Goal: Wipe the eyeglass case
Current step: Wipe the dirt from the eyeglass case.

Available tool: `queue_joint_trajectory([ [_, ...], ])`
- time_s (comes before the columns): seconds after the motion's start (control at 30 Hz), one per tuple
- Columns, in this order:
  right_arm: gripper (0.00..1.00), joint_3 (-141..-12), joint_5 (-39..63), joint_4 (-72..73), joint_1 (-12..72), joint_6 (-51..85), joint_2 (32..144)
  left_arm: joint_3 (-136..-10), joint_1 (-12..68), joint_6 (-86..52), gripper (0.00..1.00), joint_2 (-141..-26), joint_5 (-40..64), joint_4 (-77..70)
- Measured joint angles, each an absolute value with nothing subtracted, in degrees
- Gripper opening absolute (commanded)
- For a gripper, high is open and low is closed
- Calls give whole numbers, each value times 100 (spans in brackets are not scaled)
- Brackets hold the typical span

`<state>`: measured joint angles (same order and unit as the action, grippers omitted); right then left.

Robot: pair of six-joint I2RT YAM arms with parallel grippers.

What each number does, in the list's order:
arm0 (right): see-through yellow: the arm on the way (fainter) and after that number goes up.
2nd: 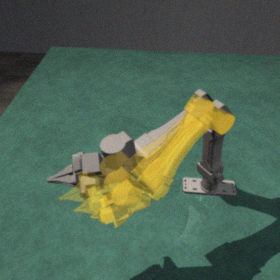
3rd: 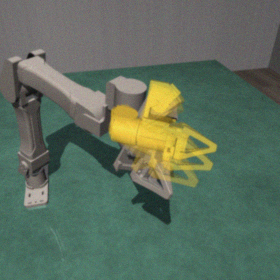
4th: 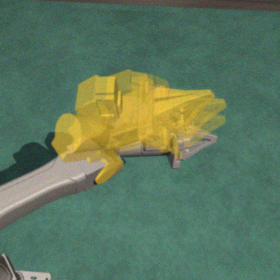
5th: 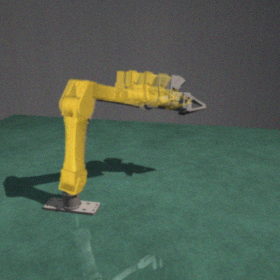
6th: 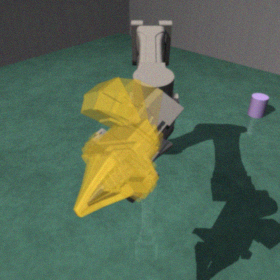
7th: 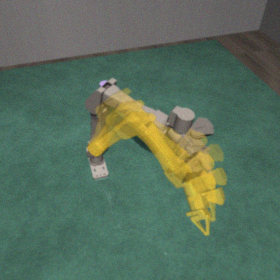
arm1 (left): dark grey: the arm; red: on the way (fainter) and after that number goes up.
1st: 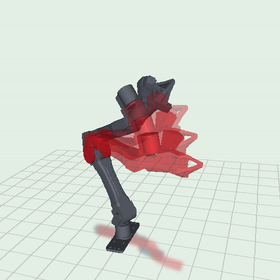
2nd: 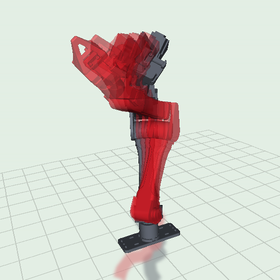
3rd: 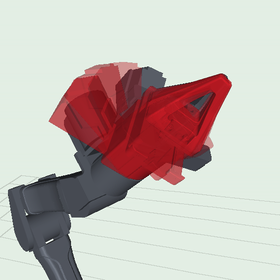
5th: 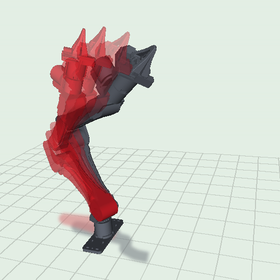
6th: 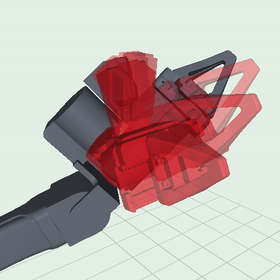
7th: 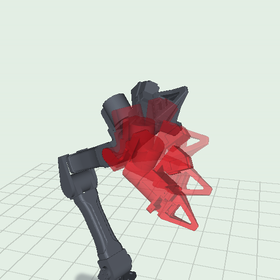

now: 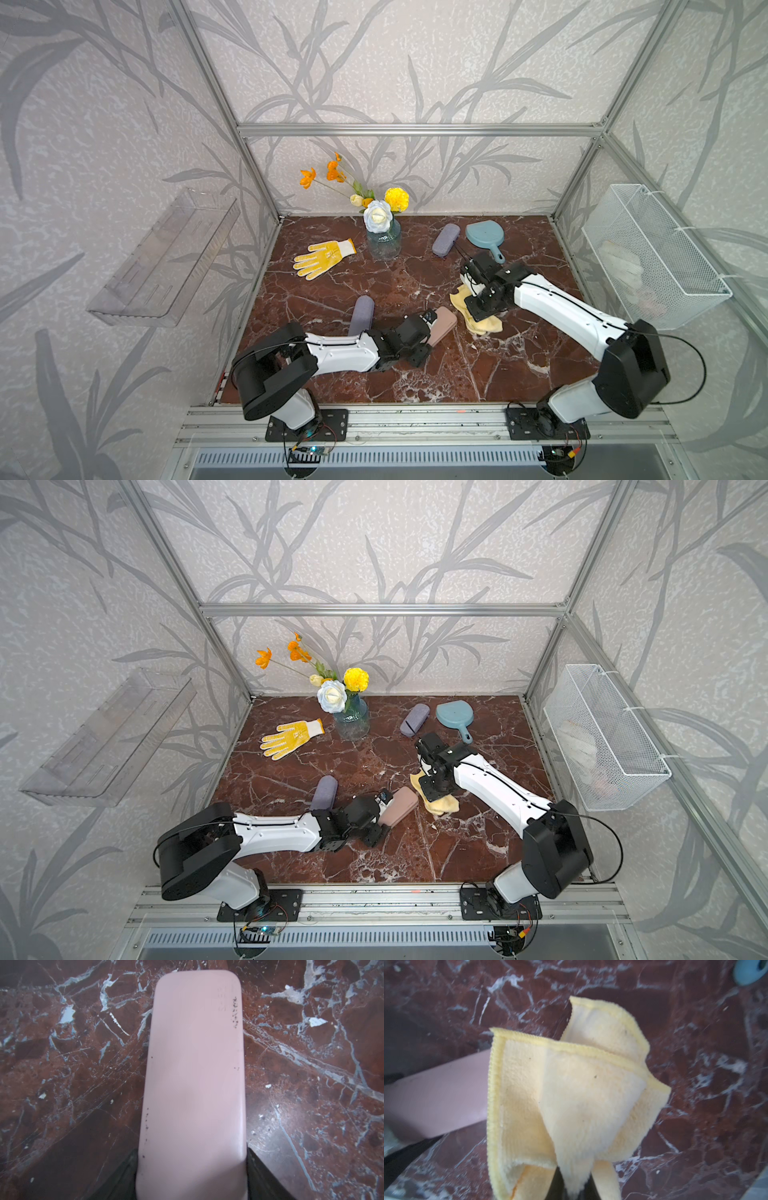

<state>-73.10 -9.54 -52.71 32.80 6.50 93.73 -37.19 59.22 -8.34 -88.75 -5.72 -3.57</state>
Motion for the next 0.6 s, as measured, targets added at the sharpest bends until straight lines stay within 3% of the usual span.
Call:
queue_joint_trajectory([
  [0.27,0,-8283,-1820,-5229,3614,-145,11472,-3701,6497,-217,11,-8886,-1553,-327],
  [0.6,0,-7546,-451,-4661,3804,-436,11000,-3704,6643,-97,10,-8882,-1940,-233],
])
